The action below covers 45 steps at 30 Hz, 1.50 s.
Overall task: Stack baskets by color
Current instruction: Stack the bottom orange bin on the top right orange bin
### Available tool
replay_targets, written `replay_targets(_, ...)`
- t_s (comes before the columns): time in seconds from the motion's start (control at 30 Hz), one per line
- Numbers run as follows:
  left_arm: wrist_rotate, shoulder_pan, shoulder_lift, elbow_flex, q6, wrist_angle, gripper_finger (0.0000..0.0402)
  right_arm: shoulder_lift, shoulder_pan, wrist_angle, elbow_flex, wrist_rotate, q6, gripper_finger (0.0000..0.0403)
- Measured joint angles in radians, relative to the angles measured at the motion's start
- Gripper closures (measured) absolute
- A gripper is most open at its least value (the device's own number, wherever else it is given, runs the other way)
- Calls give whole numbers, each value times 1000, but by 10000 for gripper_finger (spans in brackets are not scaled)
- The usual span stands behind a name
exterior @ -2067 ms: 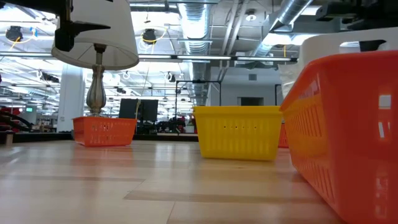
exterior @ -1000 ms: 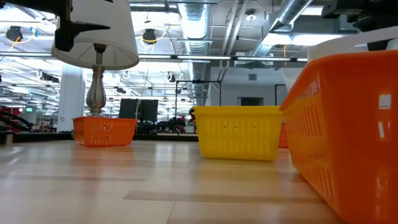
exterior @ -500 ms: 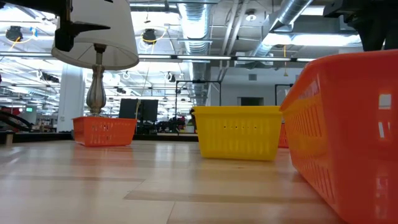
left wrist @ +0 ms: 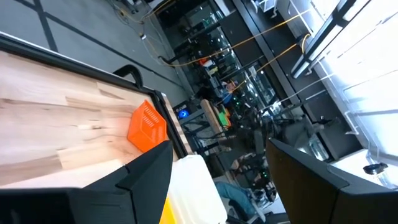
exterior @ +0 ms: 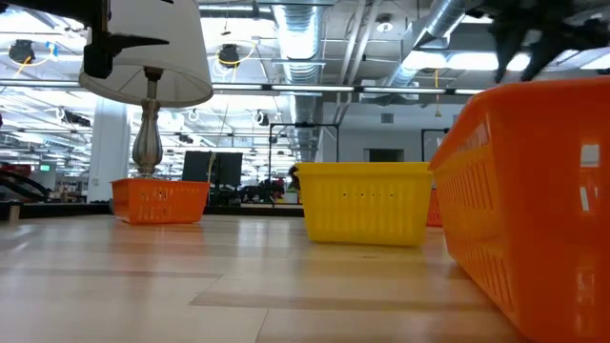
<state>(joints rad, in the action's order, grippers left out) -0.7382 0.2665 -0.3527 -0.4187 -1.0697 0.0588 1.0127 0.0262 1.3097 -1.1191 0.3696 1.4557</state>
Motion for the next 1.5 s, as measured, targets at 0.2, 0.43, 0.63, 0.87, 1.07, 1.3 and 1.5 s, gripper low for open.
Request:
replay_targets(0.2, 17, 0, 0, 0, -8, -16, 155, 36, -222, -365, 0, -149, -423, 231)
replay_targets(0.43, 170, 0, 0, 0, 8, -20, 155, 185, -240, -662, 0, -488, -575, 234)
replay_targets(0.63, 199, 0, -5, 0, -5, 69, 155, 313, -151, -814, -1, -529, -609, 235)
replay_targets(0.87, 171, 0, -127, 0, -140, 246, 155, 464, -146, -806, -126, -522, -707, 235)
replay_targets(1.07, 263, -28, -259, 0, -227, 238, 155, 553, -203, -497, -307, -346, -819, 235)
replay_targets(1.3, 332, -49, -293, 0, -247, 159, 155, 631, -288, -183, -411, -254, -911, 234)
replay_targets(1.5, 346, -48, -227, -1, -233, 103, 155, 558, -124, -167, -414, -406, -926, 232)
